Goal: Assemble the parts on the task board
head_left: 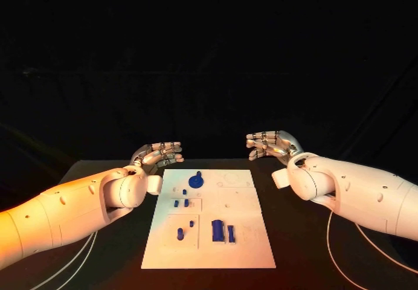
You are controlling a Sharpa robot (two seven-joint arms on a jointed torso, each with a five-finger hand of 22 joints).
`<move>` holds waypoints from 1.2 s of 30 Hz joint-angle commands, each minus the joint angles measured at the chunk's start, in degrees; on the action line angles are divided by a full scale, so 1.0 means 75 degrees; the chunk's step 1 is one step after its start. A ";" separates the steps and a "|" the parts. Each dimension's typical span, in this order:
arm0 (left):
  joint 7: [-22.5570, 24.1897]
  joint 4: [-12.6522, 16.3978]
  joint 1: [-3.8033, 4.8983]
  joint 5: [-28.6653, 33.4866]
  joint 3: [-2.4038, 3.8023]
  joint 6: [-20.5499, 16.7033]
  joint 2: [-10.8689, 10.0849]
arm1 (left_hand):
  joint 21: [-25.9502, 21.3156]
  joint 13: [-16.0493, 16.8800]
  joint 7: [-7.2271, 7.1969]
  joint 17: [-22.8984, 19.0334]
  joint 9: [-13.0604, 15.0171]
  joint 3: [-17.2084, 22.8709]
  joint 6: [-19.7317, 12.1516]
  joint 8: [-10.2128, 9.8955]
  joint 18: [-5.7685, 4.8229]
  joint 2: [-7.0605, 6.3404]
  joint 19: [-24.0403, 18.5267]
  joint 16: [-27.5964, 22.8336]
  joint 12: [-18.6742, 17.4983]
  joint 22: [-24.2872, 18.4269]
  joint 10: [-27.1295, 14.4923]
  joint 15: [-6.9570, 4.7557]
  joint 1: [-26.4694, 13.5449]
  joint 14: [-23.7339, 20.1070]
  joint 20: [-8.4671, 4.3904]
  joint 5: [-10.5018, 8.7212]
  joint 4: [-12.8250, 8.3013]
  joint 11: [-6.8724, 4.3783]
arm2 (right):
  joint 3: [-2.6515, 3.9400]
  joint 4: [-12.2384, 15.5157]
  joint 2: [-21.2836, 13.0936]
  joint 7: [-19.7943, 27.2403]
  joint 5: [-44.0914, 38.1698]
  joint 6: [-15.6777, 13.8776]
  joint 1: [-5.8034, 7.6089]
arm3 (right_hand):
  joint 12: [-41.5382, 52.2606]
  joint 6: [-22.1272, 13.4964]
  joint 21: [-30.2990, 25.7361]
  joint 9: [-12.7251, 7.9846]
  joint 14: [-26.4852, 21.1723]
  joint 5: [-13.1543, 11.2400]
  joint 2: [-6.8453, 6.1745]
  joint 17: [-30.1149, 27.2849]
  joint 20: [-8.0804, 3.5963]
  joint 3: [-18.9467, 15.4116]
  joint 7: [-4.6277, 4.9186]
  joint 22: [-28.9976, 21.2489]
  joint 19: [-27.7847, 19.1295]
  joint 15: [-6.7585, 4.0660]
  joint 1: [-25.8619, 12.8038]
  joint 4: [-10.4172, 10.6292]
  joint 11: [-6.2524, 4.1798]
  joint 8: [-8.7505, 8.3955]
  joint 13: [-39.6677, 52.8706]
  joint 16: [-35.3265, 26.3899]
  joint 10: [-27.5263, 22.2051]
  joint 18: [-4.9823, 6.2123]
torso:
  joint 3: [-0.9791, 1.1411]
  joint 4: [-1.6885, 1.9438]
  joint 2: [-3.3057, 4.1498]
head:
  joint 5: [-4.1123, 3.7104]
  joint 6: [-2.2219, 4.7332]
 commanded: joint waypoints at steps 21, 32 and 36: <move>0.0713 0.1306 -0.0146 -0.0517 0.0002 -0.2197 -0.0114 | -0.0842 -0.0724 -0.0996 -0.2176 -0.0558 -0.2092 -0.4443 -0.1135 -0.0619 0.0617 -0.5227 -0.3017 -0.2038 -0.4140 -0.4482 -0.0654 -0.6387 -0.4829 -0.0612 -0.1105 0.0215 -0.1082 | 0.0132 0.1369 -0.0324 0.1044 0.1235 -0.1707 -0.0444 | -0.1589 -0.4268 -0.2675 -0.1638 -0.5650 -0.1063 -0.0497 -0.2618 -0.0529 -0.0389 -0.0789 -0.1928 -0.5086 -0.0423 -0.6857 -0.0019 -0.0845 -0.0733 -0.2636 -0.2416 -0.4986 -0.0685 | 0.0203 0.0315 0.0242 | -0.0127 0.0581; 0.1184 0.2278 -0.0245 -0.0888 0.0002 -0.3667 -0.0257 | -0.0842 -0.0724 -0.1594 -0.2176 -0.0558 -0.2599 -0.5437 -0.1703 -0.1243 0.0617 -0.6107 -0.3333 -0.2856 -0.4773 -0.5505 -0.0654 -0.7803 -0.5807 -0.1274 -0.1105 0.0215 -0.1082 | 0.0217 0.2554 -0.0666 0.1596 0.1922 -0.3157 -0.0750 | -0.1589 -0.5228 -0.2990 -0.1638 -0.6846 -0.1063 -0.0497 -0.2937 -0.1103 -0.0972 -0.1384 -0.1928 -0.6177 -0.0423 -0.8303 -0.0019 -0.0845 -0.0733 -0.2636 -0.2416 -0.6131 -0.1301 | 0.0203 0.0315 0.0242 | -0.0127 0.0581; 0.1194 0.2300 -0.0247 -0.0897 0.0002 -0.3700 -0.0260 | -0.0842 -0.0724 -0.1594 -0.2176 -0.0558 -0.2729 -0.5687 -0.1703 -0.1243 0.0617 -0.6329 -0.3869 -0.2856 -0.4934 -0.5765 -0.0654 -0.8161 -0.6057 -0.1274 -0.1105 0.0215 -0.1082 | 0.0219 0.2578 -0.0673 0.1608 0.1936 -0.3186 -0.0756 | -0.1589 -0.5473 -0.3527 -0.1638 -0.7145 -0.1063 -0.0497 -0.3481 -0.1103 -0.0972 -0.1384 -0.1928 -0.6451 -0.0423 -0.8668 -0.0019 -0.0845 -0.0733 -0.2636 -0.2416 -0.6413 -0.1301 | 0.0203 0.0315 0.0242 | -0.0127 0.0581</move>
